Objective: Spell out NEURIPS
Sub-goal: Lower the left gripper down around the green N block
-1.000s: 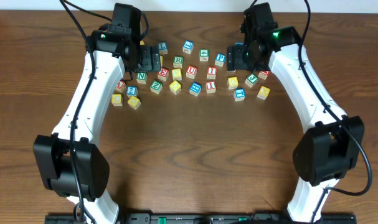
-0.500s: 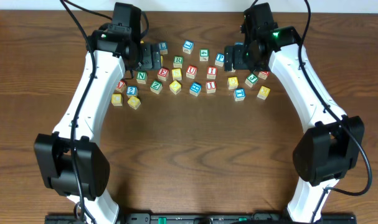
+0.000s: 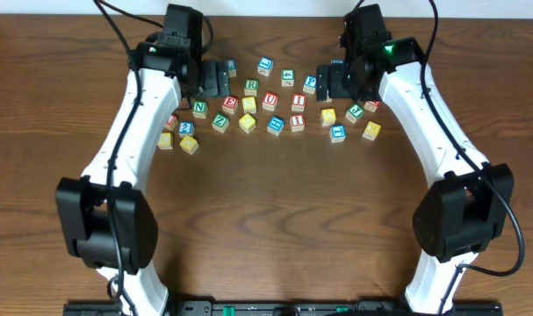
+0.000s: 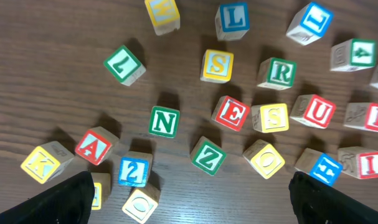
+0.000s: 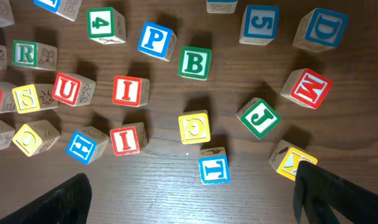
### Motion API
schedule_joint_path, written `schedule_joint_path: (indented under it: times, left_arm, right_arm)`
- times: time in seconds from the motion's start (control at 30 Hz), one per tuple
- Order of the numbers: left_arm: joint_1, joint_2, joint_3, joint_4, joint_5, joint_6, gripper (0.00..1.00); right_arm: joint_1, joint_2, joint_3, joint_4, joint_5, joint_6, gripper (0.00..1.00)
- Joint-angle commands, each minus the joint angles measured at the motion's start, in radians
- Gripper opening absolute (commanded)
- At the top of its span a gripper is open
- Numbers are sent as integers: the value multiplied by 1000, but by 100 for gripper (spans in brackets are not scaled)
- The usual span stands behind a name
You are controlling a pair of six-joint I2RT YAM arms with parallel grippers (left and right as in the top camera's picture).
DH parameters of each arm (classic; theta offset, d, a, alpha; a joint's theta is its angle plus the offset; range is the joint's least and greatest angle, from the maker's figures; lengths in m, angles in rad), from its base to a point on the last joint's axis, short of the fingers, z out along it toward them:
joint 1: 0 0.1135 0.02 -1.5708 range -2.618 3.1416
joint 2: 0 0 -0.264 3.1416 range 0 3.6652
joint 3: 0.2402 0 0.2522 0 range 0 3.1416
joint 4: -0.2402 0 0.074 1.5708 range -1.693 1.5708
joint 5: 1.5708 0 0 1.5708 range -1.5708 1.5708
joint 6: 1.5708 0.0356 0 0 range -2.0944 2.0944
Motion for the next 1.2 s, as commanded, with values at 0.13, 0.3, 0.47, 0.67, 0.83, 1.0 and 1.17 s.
schedule_joint_path:
  times: [0.13,0.3,0.47,0.67,0.83,1.0,1.17]
  left_arm:
    - [-4,31,3,1,-5,-8,98]
    - [-4,31,3,1,-5,0,98]
    - [-3,31,3,1,-6,14,98]
    - [-3,31,3,8,-6,20,98]
    - [-3,31,3,14,-6,41,98]
    - [-3,31,3,23,-6,41,98]
    - [-3,31,3,23,-6,41,98]
  right_arm:
    - [9,0,21,-1,12,7,99]
    - [9,0,21,-1,12,7,99]
    - [9,0,21,-1,12,7,99]
    - [9,0,21,-1,11,7,99]
    - [9,0,21,-1,12,7,99]
    - [9,0,21,-1,12,7,99]
    - [9,0,21,-1,11,7,99]
